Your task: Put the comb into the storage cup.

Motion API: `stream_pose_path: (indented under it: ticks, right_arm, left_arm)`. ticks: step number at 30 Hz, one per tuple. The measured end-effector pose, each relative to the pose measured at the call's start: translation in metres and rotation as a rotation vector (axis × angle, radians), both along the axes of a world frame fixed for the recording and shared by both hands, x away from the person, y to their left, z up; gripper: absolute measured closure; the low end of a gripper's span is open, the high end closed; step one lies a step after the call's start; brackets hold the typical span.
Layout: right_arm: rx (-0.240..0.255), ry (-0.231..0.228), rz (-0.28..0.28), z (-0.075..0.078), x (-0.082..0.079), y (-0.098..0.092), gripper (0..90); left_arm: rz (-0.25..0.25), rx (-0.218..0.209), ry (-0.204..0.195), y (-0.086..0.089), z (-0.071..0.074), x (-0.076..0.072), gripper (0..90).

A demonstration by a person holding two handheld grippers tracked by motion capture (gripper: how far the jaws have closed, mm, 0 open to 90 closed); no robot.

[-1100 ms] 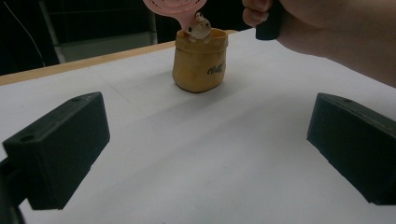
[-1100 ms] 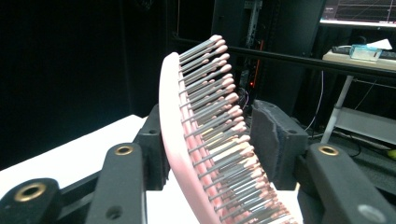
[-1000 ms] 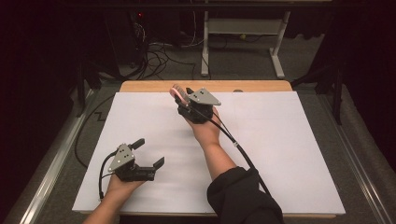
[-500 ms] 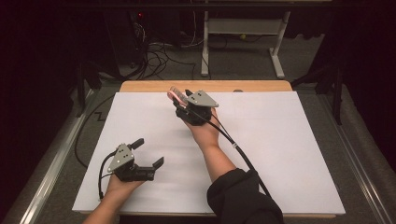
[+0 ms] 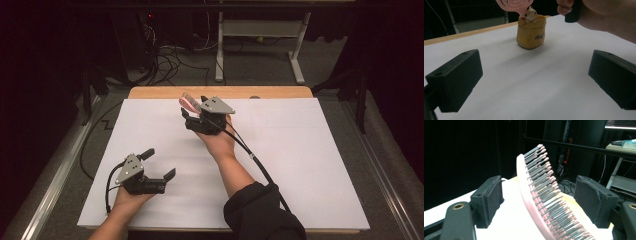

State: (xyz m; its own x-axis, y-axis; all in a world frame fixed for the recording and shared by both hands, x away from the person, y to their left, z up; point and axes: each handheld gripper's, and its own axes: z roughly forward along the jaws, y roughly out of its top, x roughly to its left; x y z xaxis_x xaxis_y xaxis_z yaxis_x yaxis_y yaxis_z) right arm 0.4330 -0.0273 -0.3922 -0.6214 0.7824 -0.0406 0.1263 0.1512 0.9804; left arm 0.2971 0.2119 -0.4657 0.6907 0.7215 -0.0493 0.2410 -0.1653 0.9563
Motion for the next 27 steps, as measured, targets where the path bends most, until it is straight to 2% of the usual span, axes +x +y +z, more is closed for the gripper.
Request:
stream_pose_path:
  ticks: [8, 13, 27]
  right_arm:
    - [0.017, 0.021, 0.025, 0.005, -0.004, -0.002, 12.8]
    - [0.023, 0.033, 0.036, 0.008, -0.006, -0.005, 0.4]
    - [0.028, 0.039, 0.031, 0.012, -0.026, -0.03, 0.2]
  left_arm:
    - [0.009, -0.004, 0.0, 0.002, 0.0, 0.001, 0.0]
    - [0.016, -0.009, 0.002, 0.003, 0.0, 0.001, 0.0]
    - [0.031, -0.016, 0.02, 0.006, 0.0, 0.003, 0.0]
